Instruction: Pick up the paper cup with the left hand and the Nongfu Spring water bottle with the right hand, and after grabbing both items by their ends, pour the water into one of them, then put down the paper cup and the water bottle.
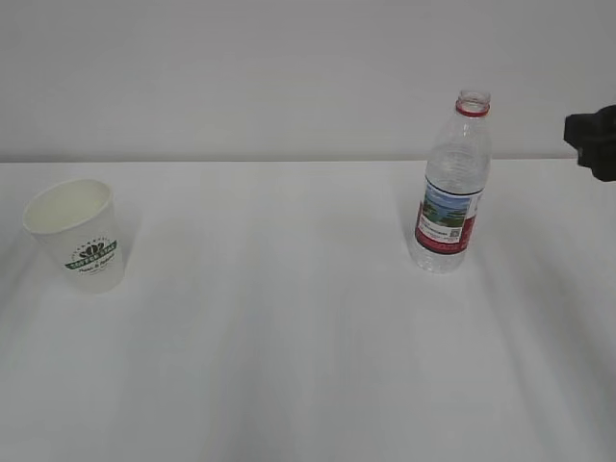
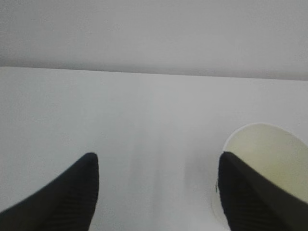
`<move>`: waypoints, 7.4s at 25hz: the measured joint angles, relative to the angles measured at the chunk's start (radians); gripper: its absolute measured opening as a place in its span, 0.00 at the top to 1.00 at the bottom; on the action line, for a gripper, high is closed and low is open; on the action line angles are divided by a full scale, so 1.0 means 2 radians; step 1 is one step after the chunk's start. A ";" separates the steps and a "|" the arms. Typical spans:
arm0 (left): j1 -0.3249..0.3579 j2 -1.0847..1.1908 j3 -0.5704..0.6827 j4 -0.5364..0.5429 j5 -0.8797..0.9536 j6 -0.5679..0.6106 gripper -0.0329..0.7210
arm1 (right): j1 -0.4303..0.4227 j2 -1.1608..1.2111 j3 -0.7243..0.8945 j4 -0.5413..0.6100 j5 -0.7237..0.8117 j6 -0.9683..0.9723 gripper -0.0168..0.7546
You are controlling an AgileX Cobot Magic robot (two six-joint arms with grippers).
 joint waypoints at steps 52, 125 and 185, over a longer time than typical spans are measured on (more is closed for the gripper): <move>-0.133 0.071 0.273 0.071 -0.407 -0.093 0.26 | 0.000 0.229 0.318 -0.095 -0.506 0.074 0.29; -0.132 0.224 0.270 0.131 -0.493 -0.089 0.08 | 0.000 0.192 0.262 -0.179 -0.509 0.066 0.19; -0.132 0.224 0.270 0.092 -0.493 -0.090 0.18 | 0.000 0.264 0.150 -0.158 -0.509 0.060 0.21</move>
